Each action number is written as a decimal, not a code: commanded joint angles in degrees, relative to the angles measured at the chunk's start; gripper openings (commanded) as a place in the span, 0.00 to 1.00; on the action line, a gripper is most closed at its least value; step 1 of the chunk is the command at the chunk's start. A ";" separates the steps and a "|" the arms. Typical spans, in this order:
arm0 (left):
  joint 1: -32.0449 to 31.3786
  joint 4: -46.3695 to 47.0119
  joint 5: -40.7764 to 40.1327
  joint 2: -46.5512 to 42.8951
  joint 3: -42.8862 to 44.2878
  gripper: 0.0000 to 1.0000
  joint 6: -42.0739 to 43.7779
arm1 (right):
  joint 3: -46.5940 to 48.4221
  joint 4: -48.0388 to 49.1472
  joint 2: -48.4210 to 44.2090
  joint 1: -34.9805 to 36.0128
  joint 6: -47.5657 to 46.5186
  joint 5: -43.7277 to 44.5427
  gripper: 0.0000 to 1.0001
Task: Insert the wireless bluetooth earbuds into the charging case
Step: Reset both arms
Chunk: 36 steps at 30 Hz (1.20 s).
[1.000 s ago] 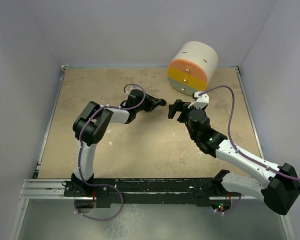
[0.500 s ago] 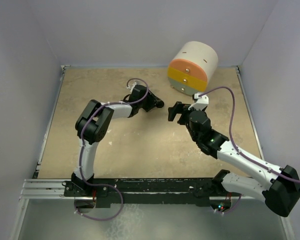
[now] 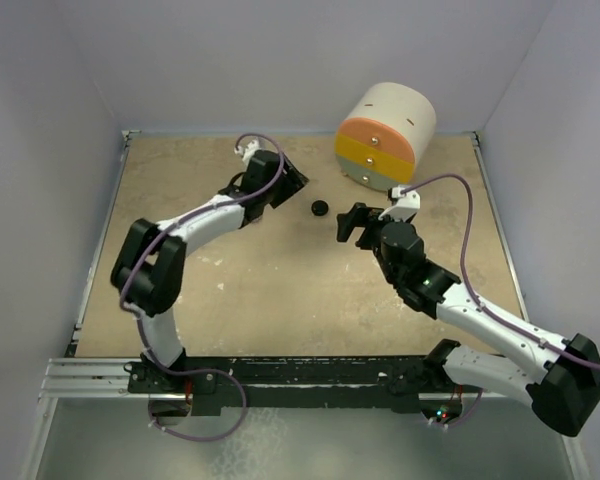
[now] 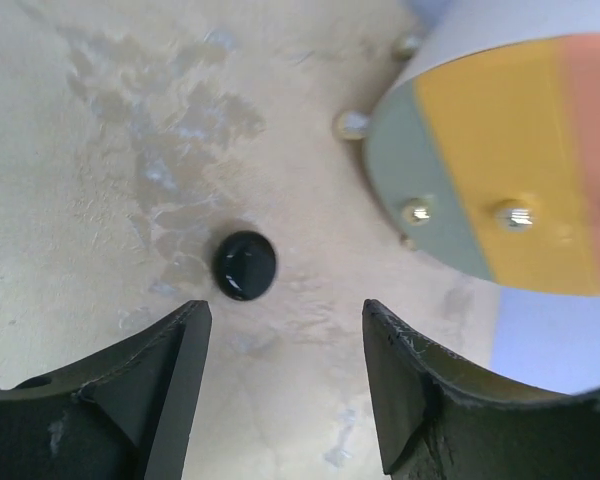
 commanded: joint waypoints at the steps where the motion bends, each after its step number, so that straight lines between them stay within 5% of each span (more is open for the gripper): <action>1: 0.96 -2.68 -6.89 -13.61 -3.35 0.61 4.98 | -0.60 1.12 -2.25 -0.36 2.52 2.61 1.00; 17: 4.09 -23.83 -28.02 -51.49 -14.31 0.64 17.88 | 0.56 -7.57 -4.69 -8.26 4.45 7.71 1.00; 36: 4.09 -32.00 -31.65 -61.73 -18.36 0.64 18.20 | 0.57 -6.93 -4.48 -8.77 2.90 6.48 1.00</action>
